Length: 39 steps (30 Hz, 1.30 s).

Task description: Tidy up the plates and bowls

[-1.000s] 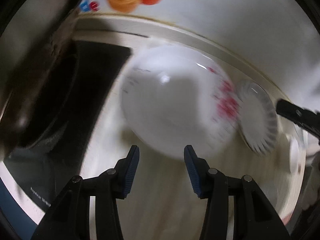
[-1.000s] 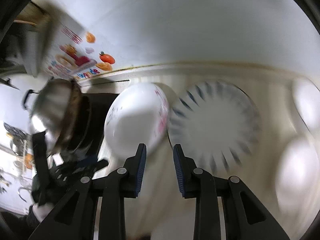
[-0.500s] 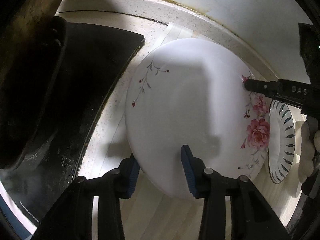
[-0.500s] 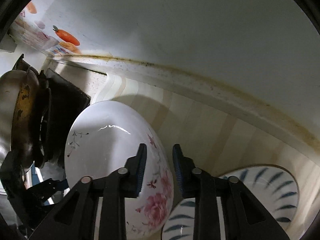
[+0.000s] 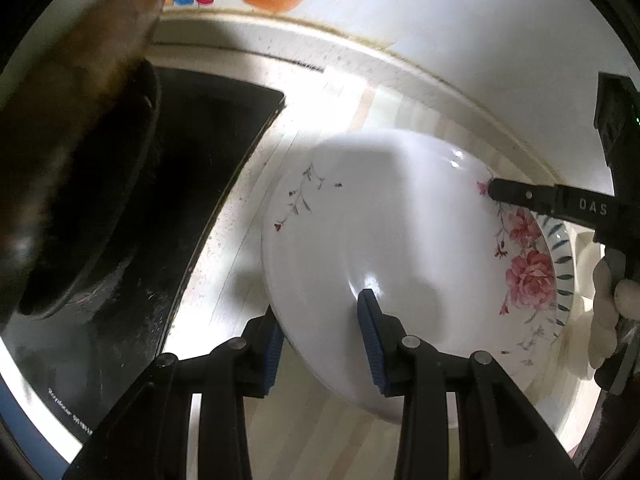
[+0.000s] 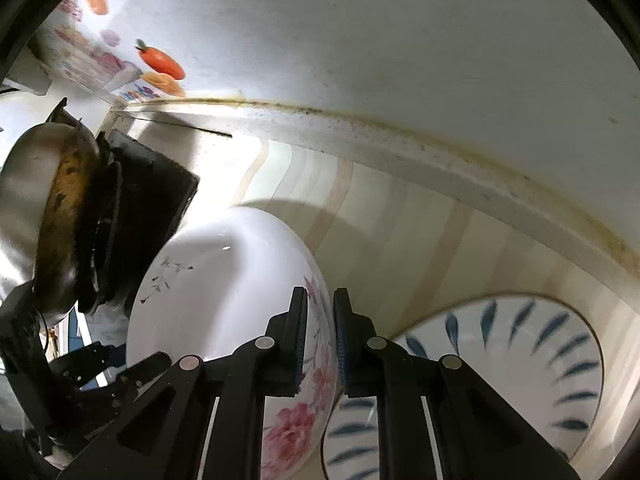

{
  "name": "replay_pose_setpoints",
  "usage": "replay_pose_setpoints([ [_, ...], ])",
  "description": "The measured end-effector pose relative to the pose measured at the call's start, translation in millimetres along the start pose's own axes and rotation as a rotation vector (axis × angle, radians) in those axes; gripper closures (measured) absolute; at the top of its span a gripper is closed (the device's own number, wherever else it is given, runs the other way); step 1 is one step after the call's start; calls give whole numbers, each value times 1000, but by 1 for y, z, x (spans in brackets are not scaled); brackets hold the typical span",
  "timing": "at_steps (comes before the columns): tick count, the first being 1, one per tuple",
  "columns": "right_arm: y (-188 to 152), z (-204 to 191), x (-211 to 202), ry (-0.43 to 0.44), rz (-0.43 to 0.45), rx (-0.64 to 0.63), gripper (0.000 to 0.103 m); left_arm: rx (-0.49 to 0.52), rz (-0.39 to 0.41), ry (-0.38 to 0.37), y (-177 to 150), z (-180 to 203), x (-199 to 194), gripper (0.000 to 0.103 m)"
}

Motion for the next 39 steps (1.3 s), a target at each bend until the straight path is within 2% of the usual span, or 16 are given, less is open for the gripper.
replay_pose_setpoints([
  [6,-24,1,-41,20,46,17,88,40,35,-28,-9,18,-33,70],
  [12,-62,9,-99,45,125,69,88,121,57,-62,-27,54,-69,70],
  [23,-176,48,-186,37,226,215,88,291,49,-122,-79,125,-103,70],
  [27,-222,66,-203,29,252,283,88,346,34,-132,-99,148,-102,70],
  [32,-271,83,-211,16,260,344,88,416,-15,-126,-125,168,-79,70],
  [39,-340,108,-196,10,223,442,88,476,-103,-93,-167,181,-46,70],
])
Point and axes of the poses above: each gripper's, at about its wrist camera, not at the fingertips, and x roughly the way its jaws point, z to its right, y to its top, the point moved 9 cm from there along x, roughly the way its jaws point, and after that the axes turned 1 degree about x, right-handed, at the moved point
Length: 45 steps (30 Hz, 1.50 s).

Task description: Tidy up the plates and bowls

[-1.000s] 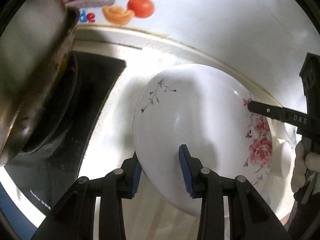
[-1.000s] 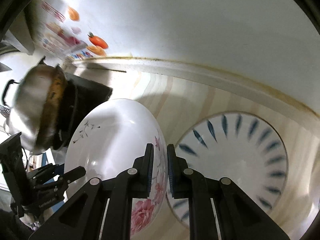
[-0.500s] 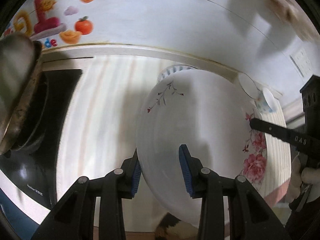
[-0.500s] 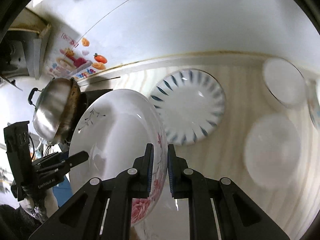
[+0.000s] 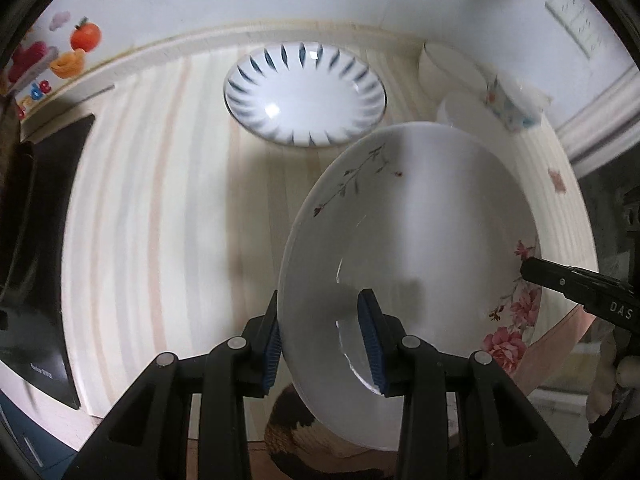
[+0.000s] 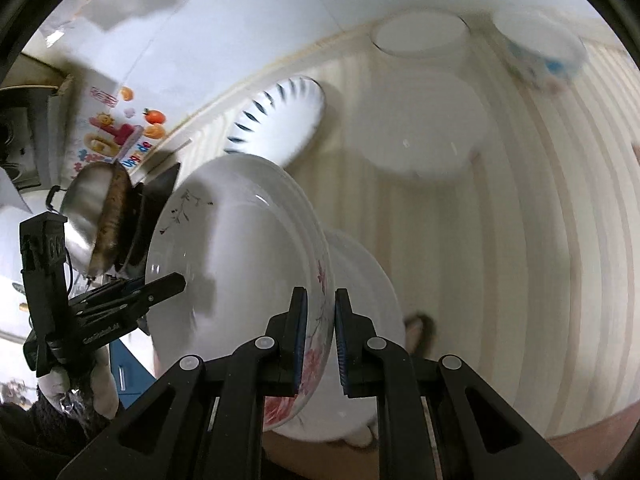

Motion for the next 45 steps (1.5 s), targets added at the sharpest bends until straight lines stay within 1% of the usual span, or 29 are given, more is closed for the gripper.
replay_pose_setpoints([
  [5,-25,19,17,-1,-45,33,88,9,-41,28,-14,4,17,70],
  [10,-42,30,32,8,-84,51,88,9,-64,57,-19,1,26,70],
  [15,-43,30,43,9,-104,46,88,9,-81,85,-22,-4,33,70],
  [22,-41,31,49,-17,-125,24,88,18,-95,111,-25,-5,39,70],
  [32,-38,32,45,-45,-116,31,88,48,-96,134,-26,-1,46,70],
  [37,-38,29,43,-78,-112,33,86,51,-104,128,-28,1,48,70],
  [42,-39,30,36,-102,-104,67,86,65,-99,130,-28,6,44,70],
  [45,-40,30,32,-125,-107,64,86,63,-97,125,-24,7,38,70],
])
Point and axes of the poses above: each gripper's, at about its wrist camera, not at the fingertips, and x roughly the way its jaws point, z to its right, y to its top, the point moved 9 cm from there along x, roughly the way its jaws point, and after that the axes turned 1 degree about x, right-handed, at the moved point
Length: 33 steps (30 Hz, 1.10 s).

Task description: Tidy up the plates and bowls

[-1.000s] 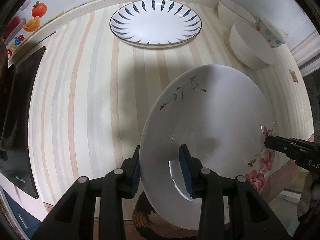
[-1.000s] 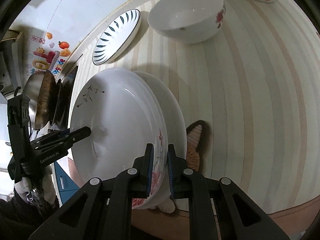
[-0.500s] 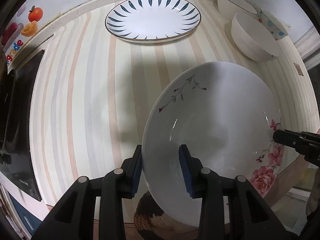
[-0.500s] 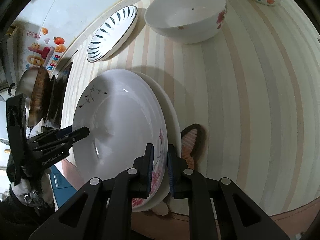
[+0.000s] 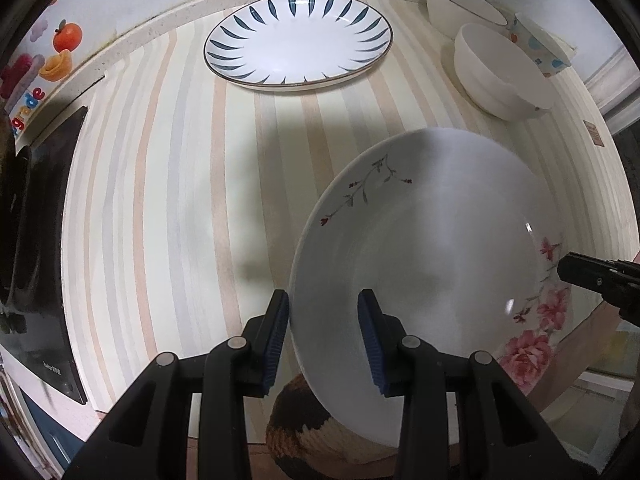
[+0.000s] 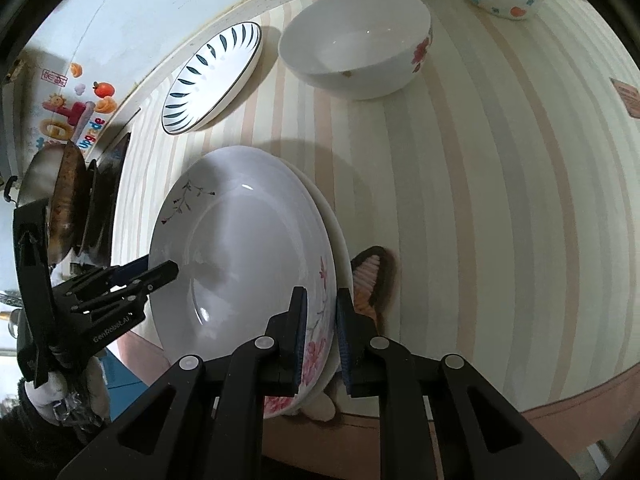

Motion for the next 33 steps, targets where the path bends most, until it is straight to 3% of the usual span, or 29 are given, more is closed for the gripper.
replay_pose_setpoints([
  [8,5,-8,-31,18,38,1,85,-25,44,-29,14,-7,-36,70],
  [12,24,-24,-55,57,74,-10,85,-39,87,-48,32,-13,-57,69],
  [17,75,-56,-68,108,108,-36,70,-88,130,-25,75,-41,-67,69],
  [24,166,-87,-32,87,103,-51,66,-202,59,-4,139,-104,-17,69],
  [28,216,-95,8,54,56,-53,66,-259,6,-25,168,-131,17,69],
  [33,250,-83,48,-7,10,-24,66,-278,-24,-88,195,-138,43,69],
])
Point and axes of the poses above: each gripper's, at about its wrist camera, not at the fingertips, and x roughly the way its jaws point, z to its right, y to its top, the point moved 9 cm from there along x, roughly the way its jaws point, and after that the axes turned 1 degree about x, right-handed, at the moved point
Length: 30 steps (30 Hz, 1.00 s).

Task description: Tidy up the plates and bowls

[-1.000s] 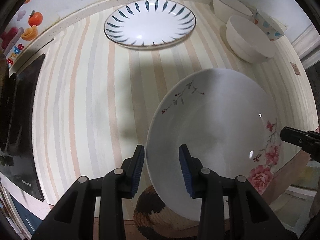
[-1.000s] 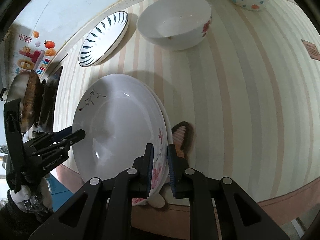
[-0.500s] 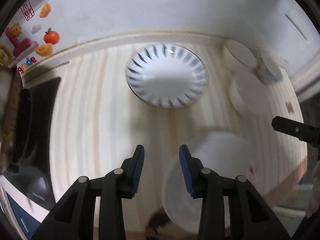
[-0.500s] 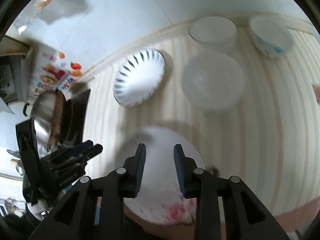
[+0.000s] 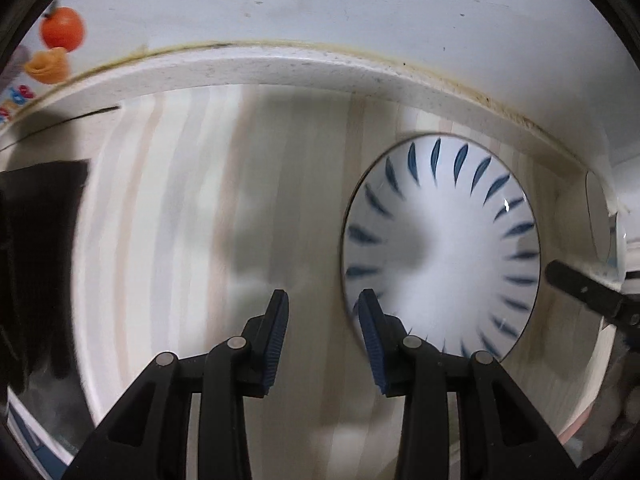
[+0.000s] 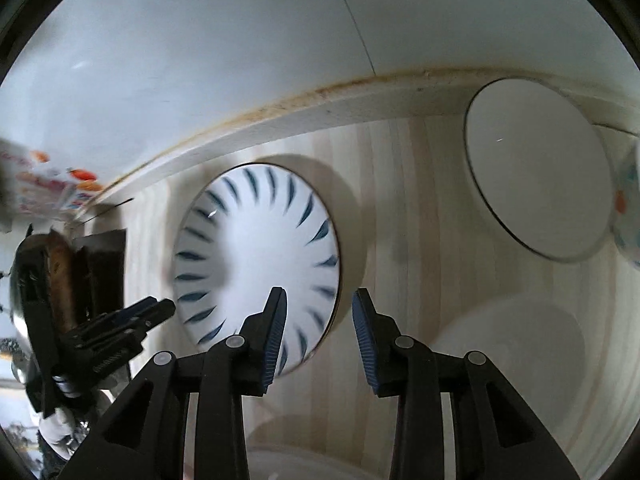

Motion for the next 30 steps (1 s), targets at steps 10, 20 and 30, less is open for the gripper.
replay_pose_setpoints([
  [10,12,3,35,18,-47,28,70,94,-20,-18,20,21,25,78],
  [20,9,6,46,-32,-27,-14,90,85,-3,-2,28,25,24,78],
  [30,8,1,36,-20,-9,-25,90,100,41,0,13,25,-10,78],
])
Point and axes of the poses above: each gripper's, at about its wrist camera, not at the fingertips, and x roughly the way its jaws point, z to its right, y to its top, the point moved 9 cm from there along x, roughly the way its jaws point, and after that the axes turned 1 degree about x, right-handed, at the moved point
